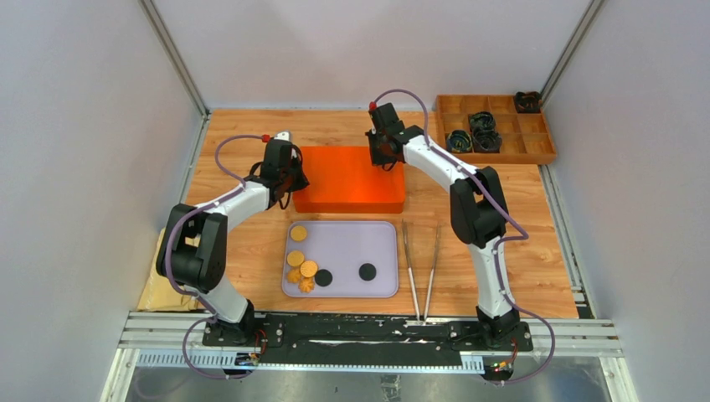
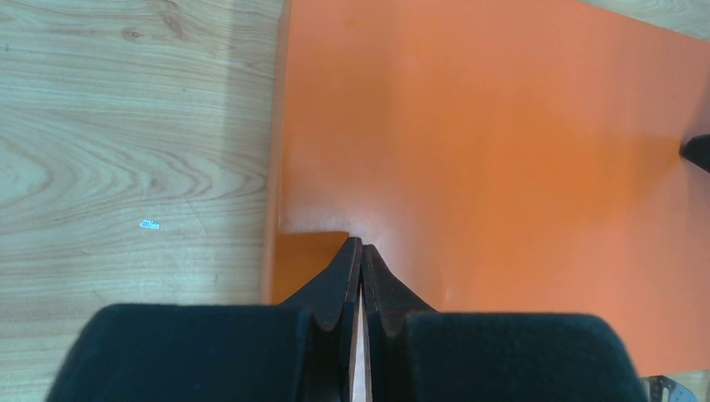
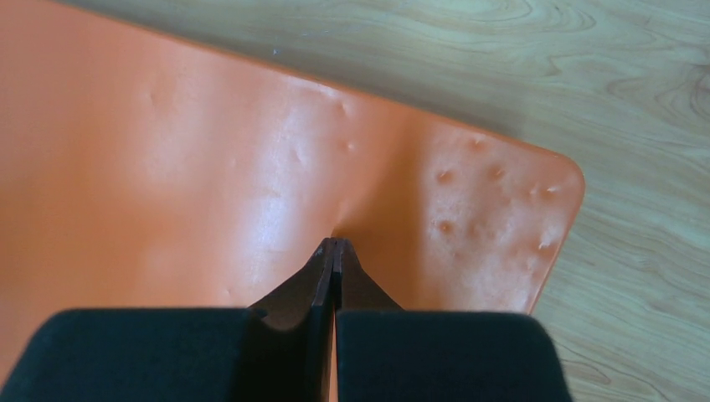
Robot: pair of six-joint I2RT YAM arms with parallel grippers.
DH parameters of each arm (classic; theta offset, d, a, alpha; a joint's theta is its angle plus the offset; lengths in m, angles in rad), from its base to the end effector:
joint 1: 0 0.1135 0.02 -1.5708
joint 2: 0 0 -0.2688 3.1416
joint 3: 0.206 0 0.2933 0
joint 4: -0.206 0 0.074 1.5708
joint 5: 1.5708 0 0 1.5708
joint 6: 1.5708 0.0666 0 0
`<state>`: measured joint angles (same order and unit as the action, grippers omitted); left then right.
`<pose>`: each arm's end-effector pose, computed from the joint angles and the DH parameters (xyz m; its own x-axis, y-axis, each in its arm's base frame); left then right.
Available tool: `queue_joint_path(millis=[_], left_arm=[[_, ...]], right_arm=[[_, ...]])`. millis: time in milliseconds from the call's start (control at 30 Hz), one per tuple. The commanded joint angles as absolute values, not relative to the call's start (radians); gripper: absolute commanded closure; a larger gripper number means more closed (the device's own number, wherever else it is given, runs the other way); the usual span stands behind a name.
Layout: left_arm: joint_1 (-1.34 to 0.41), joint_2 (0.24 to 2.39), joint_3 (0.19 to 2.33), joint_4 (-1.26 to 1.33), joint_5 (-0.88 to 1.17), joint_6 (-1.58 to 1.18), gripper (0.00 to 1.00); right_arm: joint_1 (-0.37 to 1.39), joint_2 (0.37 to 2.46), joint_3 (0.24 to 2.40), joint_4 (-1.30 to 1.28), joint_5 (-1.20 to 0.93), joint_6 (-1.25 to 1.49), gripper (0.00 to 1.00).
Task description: Pack the cookies
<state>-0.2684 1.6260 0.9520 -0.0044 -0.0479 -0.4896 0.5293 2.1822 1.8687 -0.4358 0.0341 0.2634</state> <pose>0.3923 -0.1046 0.1614 -0.6417 -0.3107 -0.7012 -0.0825 0.9369 -0.3396 0.4921 0.2853 0.2064 -0.6934 -0.1042 -0.7130 -0.3133 0.9346 0.1682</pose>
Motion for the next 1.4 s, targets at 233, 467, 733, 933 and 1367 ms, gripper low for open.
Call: queue_joint_path(millis=[233,467,733,933,1367], left_arm=[[-0.264,1.343,0.952,-0.307,-0.166,-0.484,0.9],[-0.239,1.344,0.993,-0.41,-0.266,-0.501,0.89],[-0.118,1.67,1.135,-0.374,-0.184,-0.529,0.92],[-0.118,1.836,1.252,-0.344,-0.11,-0.531,0.92],[-0.271,1.899,1.27,-0.247,0.051,-0.529,0.91]], right_arm=[[0.528,1.918,1.617,-0.494,0.049,0.231,1.0],[0.493,1.726,1.42,-0.497,0.169,0.273,1.0],[0.385,1.835,1.508,-0.509,0.15,0.296,1.0],[0.338,2.019,1.639,-0.54,0.076,0.31,1.0],[0.339,2.063,1.583,-0.514,-0.072,0.325,1.0]])
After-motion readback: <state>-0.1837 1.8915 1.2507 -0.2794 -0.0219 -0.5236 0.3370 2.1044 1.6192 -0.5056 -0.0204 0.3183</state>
